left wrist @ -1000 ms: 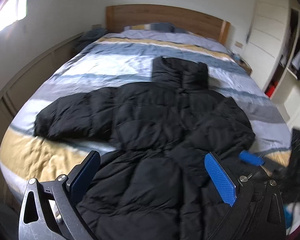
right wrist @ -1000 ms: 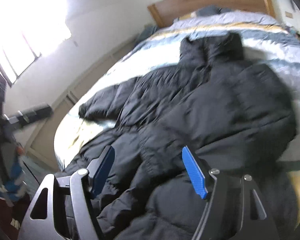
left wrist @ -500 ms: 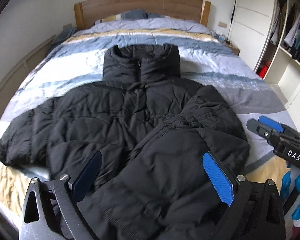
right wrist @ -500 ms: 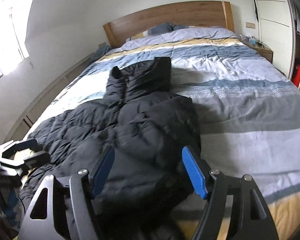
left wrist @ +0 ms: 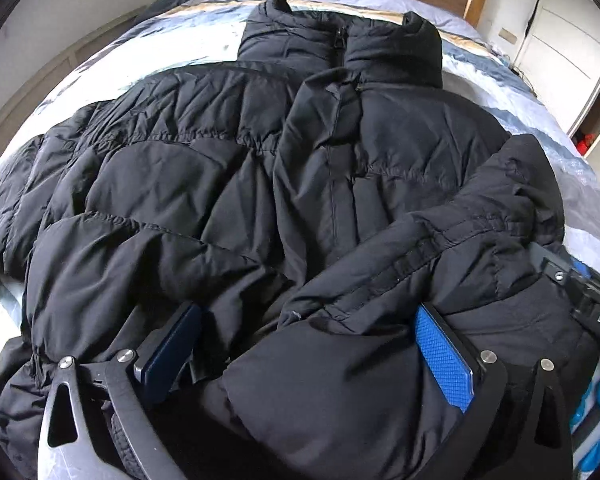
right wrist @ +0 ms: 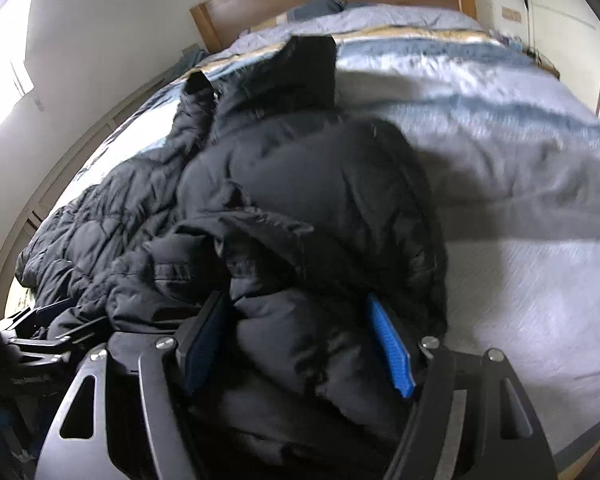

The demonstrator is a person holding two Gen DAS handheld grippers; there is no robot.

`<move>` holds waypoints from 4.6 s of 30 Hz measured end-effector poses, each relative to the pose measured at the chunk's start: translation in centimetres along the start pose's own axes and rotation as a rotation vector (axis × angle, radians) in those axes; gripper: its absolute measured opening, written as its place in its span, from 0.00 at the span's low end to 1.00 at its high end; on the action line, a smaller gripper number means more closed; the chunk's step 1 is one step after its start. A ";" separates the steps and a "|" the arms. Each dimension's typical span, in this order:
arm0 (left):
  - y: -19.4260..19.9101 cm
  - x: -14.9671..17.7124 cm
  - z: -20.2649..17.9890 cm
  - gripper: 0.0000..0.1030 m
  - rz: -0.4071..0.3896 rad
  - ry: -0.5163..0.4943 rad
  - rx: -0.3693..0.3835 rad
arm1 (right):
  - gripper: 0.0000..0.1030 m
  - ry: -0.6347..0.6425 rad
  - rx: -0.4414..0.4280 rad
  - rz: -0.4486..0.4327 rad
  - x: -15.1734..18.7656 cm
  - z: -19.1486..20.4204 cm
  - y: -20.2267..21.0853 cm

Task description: Fold large clothes

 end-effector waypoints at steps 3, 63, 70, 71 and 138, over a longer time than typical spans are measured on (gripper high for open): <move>1.0 -0.1 -0.2 1.00 0.002 -0.026 0.003 | 0.67 -0.012 0.010 0.012 0.1 -0.3 0.3; 29.3 8.7 40.8 0.99 -0.273 0.321 0.129 | 0.67 -0.073 0.043 -0.165 7.8 14.9 26.7; 22.4 8.4 46.3 0.97 -0.243 0.539 0.301 | 0.67 -0.074 0.085 -0.111 6.8 16.5 23.5; 21.3 8.1 46.8 0.97 -0.237 0.567 0.322 | 0.67 -0.074 0.092 -0.105 6.6 16.8 23.2; 24.0 -4.8 10.6 0.07 -0.212 -0.055 0.377 | 0.67 -0.288 0.064 -0.297 12.4 4.5 32.7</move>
Point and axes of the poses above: each gripper's, at about its wrist camera, not at the fingertips, and y roughly against the way its jaws point, z to its left, x to its underside, the point moved 9 cm from there along -y, roughly the way its jaws point, and after that the axes turned 7 degrees about x, right-handed, at the moved point
